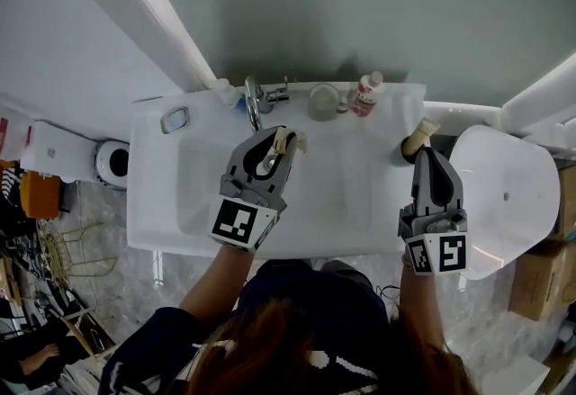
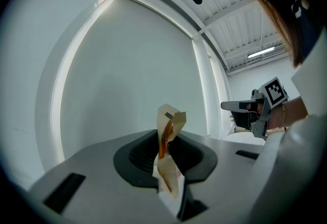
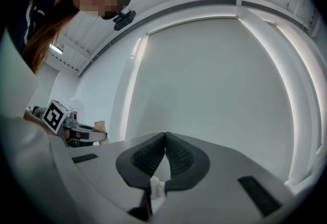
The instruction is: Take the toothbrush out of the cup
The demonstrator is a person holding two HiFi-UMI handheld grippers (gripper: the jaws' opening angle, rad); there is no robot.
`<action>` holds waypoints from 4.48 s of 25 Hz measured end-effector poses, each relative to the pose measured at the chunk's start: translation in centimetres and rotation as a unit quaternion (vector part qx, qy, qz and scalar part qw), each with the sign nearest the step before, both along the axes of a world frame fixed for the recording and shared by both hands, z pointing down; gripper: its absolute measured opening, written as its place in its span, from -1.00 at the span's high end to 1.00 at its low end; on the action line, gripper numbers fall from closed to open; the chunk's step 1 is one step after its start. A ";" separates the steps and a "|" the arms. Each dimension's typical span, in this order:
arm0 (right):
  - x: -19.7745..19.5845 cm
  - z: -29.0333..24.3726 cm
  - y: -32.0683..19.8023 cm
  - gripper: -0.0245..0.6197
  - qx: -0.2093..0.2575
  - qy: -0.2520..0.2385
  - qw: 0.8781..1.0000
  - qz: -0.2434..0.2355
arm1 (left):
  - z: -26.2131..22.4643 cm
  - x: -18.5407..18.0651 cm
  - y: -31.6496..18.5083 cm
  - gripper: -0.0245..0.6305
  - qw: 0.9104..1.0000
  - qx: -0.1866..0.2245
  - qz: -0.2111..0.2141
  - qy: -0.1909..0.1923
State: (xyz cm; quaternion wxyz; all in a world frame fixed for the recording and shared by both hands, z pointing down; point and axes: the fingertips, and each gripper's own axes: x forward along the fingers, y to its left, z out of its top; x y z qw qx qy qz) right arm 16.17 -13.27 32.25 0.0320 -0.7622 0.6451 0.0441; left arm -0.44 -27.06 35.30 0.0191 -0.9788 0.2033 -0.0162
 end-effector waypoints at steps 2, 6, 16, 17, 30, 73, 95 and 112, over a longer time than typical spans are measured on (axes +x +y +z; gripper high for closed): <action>0.0 -0.5 -0.1 0.88 0.006 0.003 1.000 0.006 | 0.3 0.1 -0.2 0.70 1.000 -0.001 0.008 -0.002; 0.4 -0.4 0.1 0.88 0.010 -0.003 1.000 0.010 | 0.8 0.4 -0.1 0.70 1.000 0.000 0.015 -0.016; 6.5 0.0 0.9 0.88 0.030 0.002 0.997 -0.071 | 0.0 3.6 2.6 0.70 0.997 0.017 -0.072 -0.018; 7.6 0.2 1.4 0.88 0.028 0.001 0.996 -0.084 | 0.1 4.1 3.2 0.70 0.996 0.012 -0.090 -0.014; 19.2 2.3 8.2 0.88 -0.008 -0.014 0.972 -0.235 | 0.6 11.9 13.8 0.70 0.967 0.017 -0.255 -0.015; 14.8 13.3 -1.6 0.68 -0.137 -0.074 0.926 -0.345 | 3.9 12.4 16.2 0.70 0.960 -0.022 -0.278 -0.025; 19.7 2.8 9.8 0.70 -0.051 0.007 0.978 -0.201 | -0.3 14.0 18.6 0.70 0.976 0.016 -0.213 -0.026; 19.2 2.6 13.1 0.71 -0.049 0.017 0.986 -0.157 | -1.3 12.3 21.3 0.70 0.975 0.034 -0.216 -0.025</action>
